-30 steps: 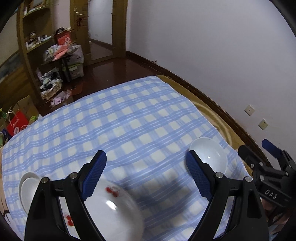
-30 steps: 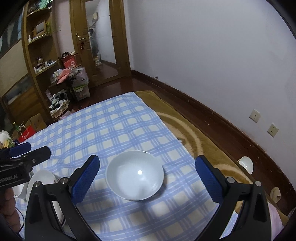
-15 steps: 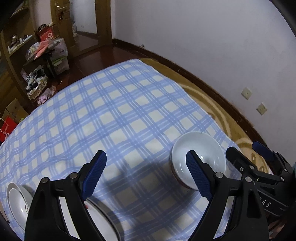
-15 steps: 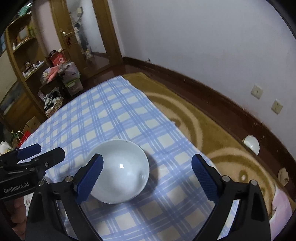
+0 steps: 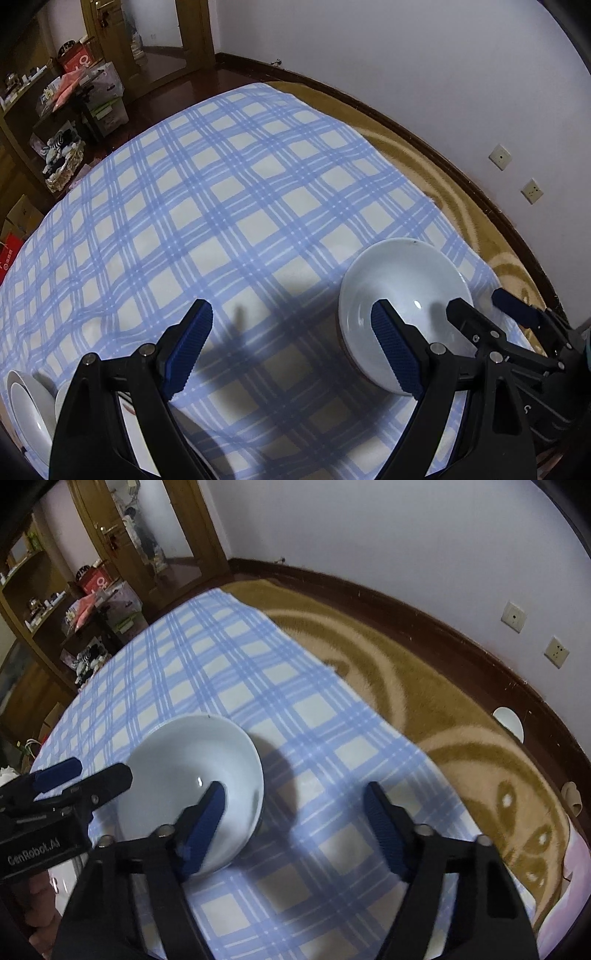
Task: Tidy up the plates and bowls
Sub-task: 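Move the left tool to the small white bowl while the right tool reaches its opposite rim, then close the left gripper on the small bowl rim while the right gripper closes on the opposite rim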
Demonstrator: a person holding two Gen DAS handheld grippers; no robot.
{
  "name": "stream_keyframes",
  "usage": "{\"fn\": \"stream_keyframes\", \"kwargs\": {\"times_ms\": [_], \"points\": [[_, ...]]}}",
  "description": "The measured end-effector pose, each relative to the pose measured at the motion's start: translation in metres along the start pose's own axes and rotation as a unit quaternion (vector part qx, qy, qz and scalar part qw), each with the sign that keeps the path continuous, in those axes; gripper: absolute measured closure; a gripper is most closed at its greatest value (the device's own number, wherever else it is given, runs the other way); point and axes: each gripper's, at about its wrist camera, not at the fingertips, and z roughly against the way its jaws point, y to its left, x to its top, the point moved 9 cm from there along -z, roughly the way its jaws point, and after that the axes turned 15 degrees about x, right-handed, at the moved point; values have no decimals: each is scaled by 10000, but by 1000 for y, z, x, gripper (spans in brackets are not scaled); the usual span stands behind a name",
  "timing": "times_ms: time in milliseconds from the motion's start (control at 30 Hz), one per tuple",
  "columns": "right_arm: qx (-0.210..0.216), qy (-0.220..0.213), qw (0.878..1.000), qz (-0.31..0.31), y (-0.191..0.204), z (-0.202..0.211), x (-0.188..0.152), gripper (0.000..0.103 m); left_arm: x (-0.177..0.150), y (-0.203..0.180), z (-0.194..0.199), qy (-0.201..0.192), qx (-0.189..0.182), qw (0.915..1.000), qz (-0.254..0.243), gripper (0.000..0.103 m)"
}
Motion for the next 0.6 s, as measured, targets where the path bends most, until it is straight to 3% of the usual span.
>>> {"fn": "stream_keyframes", "kwargs": {"times_ms": [33, 200, 467, 600], "points": [[59, 104, 9999, -16, -1, -3, -3, 47, 0, 0, -2, 19, 25, 10000, -17, 16], [367, 329, 9984, -263, -7, -14, -10, 62, -1, -3, -14, 186, 80, 9998, -89, 22], [533, 465, 9963, -491, -10, -24, -15, 63, -5, -13, -27, 274, 235, 9987, -355, 23], [529, 525, 9962, -443, -8, -25, -17, 70, -11, -16, -34, 489, 74, 9984, -272, 26]]}}
